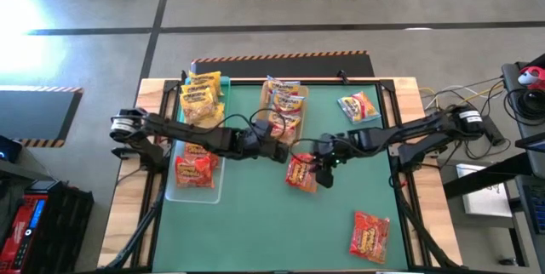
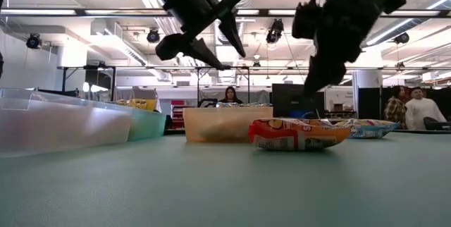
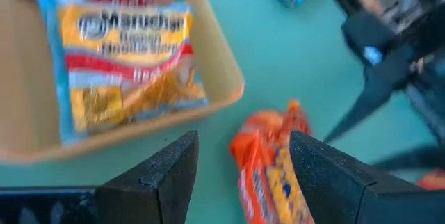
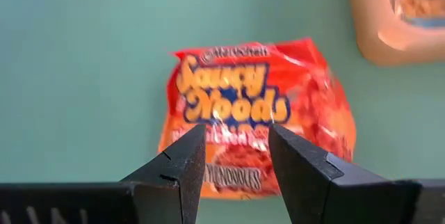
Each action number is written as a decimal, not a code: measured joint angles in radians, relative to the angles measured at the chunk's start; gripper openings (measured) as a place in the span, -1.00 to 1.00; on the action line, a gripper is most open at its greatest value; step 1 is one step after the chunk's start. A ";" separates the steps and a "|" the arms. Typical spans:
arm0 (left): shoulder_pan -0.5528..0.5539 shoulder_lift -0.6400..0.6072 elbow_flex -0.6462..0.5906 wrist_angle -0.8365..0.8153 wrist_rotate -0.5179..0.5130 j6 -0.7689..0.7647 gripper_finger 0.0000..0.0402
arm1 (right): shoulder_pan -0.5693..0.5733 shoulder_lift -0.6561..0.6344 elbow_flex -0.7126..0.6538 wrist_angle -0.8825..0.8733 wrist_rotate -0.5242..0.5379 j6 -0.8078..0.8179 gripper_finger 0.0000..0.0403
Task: Sort Maruchan noodles
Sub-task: Put the orange noodle pack into the white bin
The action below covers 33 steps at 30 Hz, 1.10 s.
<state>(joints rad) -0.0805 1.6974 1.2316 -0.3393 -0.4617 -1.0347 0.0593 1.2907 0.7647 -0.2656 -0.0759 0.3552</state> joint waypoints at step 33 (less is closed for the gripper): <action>-0.128 0.196 -0.016 0.246 0.001 -0.241 0.04 | 0.031 0.001 -0.310 0.315 0.084 0.055 -0.26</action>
<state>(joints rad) -0.2089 1.8930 1.2156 -0.0930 -0.4610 -1.2755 0.0898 1.2915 0.4548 0.0498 0.0085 0.4099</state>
